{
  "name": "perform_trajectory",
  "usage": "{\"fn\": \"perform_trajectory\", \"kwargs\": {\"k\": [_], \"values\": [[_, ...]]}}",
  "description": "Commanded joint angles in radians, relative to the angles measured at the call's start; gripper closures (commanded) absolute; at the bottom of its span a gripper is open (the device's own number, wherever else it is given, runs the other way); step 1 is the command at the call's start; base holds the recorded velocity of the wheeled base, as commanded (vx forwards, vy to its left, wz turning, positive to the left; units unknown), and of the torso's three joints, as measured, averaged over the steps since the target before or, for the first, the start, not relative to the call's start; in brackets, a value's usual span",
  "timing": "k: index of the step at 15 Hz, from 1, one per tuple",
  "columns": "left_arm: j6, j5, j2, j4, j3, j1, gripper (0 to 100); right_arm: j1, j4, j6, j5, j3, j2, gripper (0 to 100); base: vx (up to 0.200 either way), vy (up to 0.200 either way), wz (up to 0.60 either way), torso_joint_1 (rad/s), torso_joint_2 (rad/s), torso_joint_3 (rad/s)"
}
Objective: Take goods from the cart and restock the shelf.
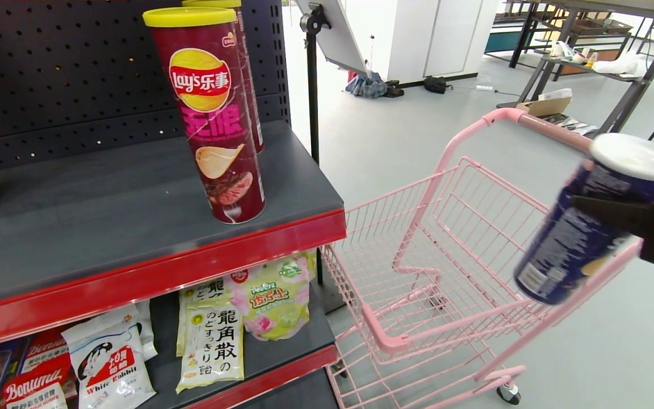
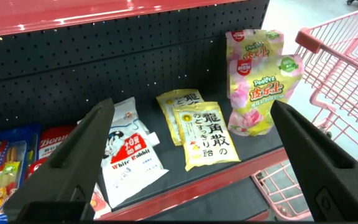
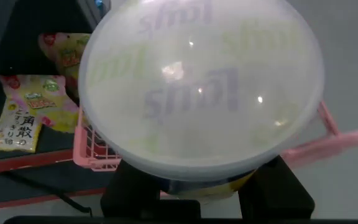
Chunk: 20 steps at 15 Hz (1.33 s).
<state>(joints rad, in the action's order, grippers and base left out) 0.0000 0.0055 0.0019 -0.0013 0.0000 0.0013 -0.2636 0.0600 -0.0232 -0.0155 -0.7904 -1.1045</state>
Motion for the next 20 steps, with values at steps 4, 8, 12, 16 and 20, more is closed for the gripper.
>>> {"fn": "perform_trajectory", "kwargs": {"k": [4,8,12,16,20], "values": [[0.000,0.001,0.000,0.000,0.000,-0.001,0,0.173,-0.402,0.000,-0.066,0.137,0.577,100,0.000,0.000,0.00,0.000,0.00,0.000],[0.000,0.001,0.000,0.000,0.000,0.000,0,0.176,-0.401,-0.024,-0.073,0.163,0.594,100,0.000,0.000,0.00,0.000,0.00,0.000],[0.000,0.001,0.000,0.000,0.000,0.000,0,0.170,-0.391,-0.044,-0.069,0.158,0.581,100,0.000,0.000,0.00,0.099,-0.33,-0.225],[0.000,0.001,0.000,0.000,0.000,0.000,0,0.170,-0.338,-0.046,-0.066,0.158,0.535,100,0.000,0.000,0.00,0.182,-0.54,-0.365],[0.000,0.001,0.000,0.000,0.000,0.000,0,0.170,-0.324,-0.046,-0.064,0.158,0.518,100,0.000,0.000,0.00,0.220,-0.58,-0.367]]}}
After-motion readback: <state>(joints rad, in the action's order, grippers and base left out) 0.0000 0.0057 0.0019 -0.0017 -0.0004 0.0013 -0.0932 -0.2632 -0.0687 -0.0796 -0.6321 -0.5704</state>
